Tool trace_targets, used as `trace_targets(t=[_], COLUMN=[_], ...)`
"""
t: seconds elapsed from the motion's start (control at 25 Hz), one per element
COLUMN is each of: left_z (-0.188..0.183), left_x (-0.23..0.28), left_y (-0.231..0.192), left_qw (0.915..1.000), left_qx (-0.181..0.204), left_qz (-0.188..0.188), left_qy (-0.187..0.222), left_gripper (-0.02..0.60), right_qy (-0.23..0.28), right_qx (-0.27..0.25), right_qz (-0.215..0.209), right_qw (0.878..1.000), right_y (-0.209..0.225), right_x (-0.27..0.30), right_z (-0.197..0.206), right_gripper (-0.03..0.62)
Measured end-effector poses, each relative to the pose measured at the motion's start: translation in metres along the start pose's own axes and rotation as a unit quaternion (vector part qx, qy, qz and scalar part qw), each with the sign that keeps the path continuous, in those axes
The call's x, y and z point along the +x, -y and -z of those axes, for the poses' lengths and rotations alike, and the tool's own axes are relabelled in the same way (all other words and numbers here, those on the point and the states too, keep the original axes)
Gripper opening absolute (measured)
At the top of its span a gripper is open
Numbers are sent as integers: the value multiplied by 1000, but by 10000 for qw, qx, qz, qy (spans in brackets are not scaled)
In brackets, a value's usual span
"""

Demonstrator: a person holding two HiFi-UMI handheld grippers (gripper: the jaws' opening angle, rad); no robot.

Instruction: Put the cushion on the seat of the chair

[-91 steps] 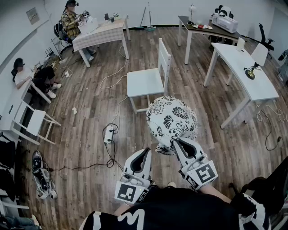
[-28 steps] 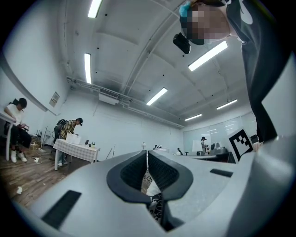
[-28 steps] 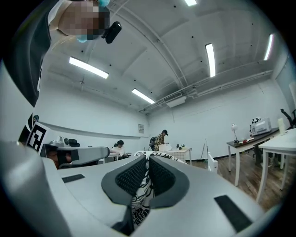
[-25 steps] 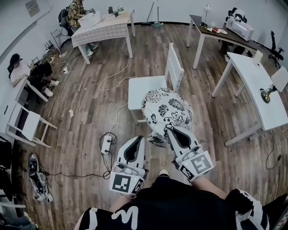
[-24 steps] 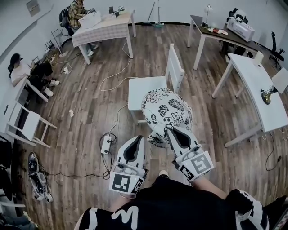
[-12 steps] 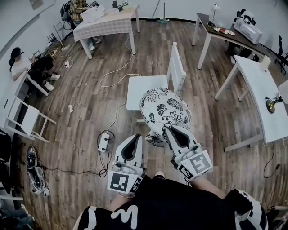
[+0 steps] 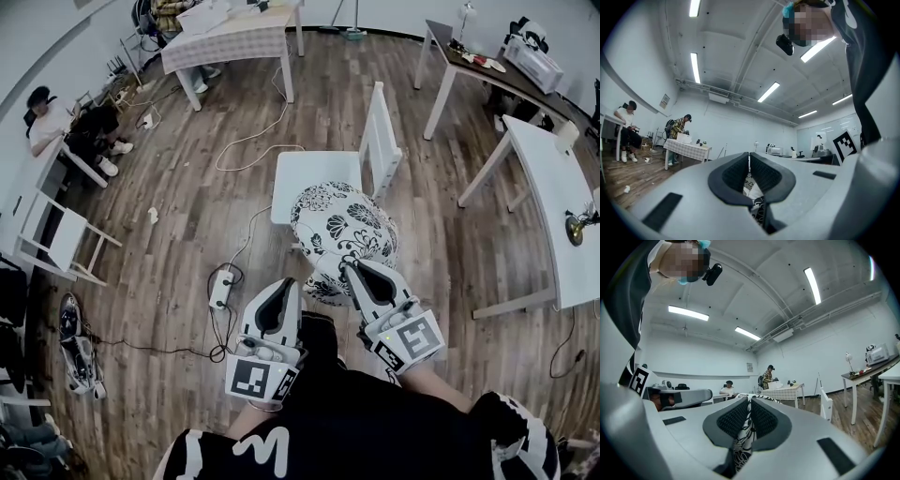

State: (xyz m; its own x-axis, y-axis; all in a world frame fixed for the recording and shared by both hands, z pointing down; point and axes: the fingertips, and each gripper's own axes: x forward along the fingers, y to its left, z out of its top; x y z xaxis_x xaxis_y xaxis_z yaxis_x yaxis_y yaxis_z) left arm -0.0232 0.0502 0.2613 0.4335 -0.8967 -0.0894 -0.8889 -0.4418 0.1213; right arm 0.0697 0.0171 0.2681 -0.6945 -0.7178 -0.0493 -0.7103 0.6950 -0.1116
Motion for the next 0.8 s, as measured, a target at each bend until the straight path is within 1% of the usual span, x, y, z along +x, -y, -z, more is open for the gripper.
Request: trace_targets(t=[0.16,0.36,0.52,0.8], left_z=[12,15,19,12], left_x=[7,32,51,101], left_y=[-1,-16,-36,-80], left_qw=[9999,9998,9998,9995], left_qx=[31,31,8,-39], left_qz=[67,159,187,298], left_qy=[81,117,113,67], left_gripper=[14,14,14,14], right_qy=[27,12,8,-58], right_qx=[-60,-104,-130,-93], right_qz=[-30,-30,6,79], right_qw=[10000,9999,9999,9999], right_y=[2,14,25,51], right_x=[-2,21,43,99], right_z=[12,15,17,15], right_gripper=[32,32,32,32])
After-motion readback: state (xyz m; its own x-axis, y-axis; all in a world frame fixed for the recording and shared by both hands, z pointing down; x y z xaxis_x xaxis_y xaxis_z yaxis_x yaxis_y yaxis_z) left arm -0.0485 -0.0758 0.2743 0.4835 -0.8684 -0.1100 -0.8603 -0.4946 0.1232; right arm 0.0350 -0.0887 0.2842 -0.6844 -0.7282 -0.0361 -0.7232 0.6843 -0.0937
